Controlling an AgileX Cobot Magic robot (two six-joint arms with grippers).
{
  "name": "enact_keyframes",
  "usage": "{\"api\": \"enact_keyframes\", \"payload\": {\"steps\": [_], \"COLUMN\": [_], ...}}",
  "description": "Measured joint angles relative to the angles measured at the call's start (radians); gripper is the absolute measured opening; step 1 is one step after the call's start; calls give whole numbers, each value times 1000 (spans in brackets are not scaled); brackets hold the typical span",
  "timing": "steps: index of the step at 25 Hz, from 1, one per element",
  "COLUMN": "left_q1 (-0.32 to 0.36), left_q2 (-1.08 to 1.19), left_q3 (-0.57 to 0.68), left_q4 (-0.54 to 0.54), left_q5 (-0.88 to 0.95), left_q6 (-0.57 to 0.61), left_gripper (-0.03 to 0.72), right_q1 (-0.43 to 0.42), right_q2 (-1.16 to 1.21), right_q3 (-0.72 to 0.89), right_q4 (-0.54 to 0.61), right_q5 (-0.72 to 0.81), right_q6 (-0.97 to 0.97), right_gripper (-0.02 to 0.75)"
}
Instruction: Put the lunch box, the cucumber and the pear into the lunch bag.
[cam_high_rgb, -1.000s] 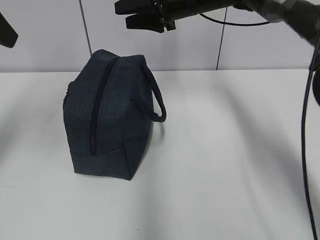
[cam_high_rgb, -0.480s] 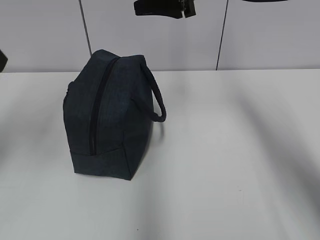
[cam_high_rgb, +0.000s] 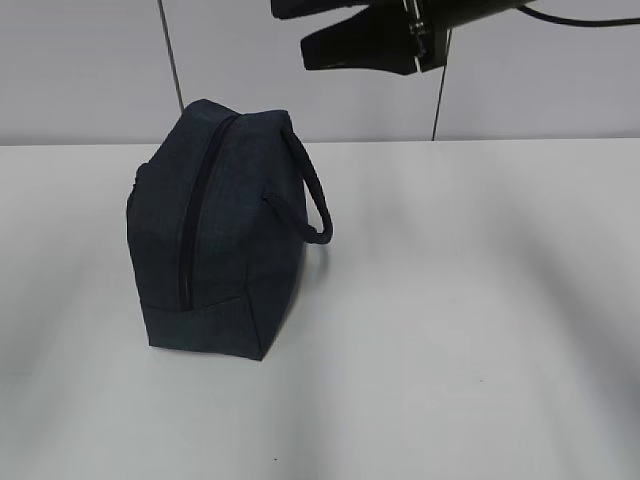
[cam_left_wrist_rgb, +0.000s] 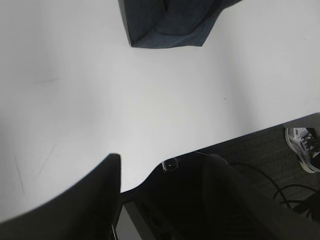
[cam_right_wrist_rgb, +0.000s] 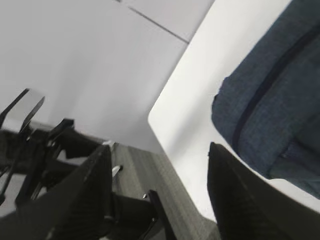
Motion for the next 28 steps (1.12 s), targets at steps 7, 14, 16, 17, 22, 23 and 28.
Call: {"api": "enact_keyframes", "payload": {"steps": [7,14,16,17,22,23,28], "left_q1": [0,0,0,0,0,0,0], "left_q2": [-249,-473,-535,-568,-693,-708,-757], "left_q3": [169,295,306,311,324,324,328], "left_q4": [0,113,161,181,281,286,299], "left_q5": [-4,6,10,11,23,24,-13], "left_q6": [-15,-89,-91,-96,-182,-189,-194], "left_gripper": [379,370,361,355,323,321,319], "right_q1": [0,0,0,0,0,0,0], "right_q2": [-220,-405,-452,-480,-593,-609,-654], "right_q3": [354,594,642,670,788,804,879], "right_q4": [0,8,15,15,26,29,33], "right_q5": [408,687,739,770,902,918,977], "right_q6": [-69,-199,-226,-231,-233,-233,-233], "right_gripper": [447,447,447,447,447,446,432]}}
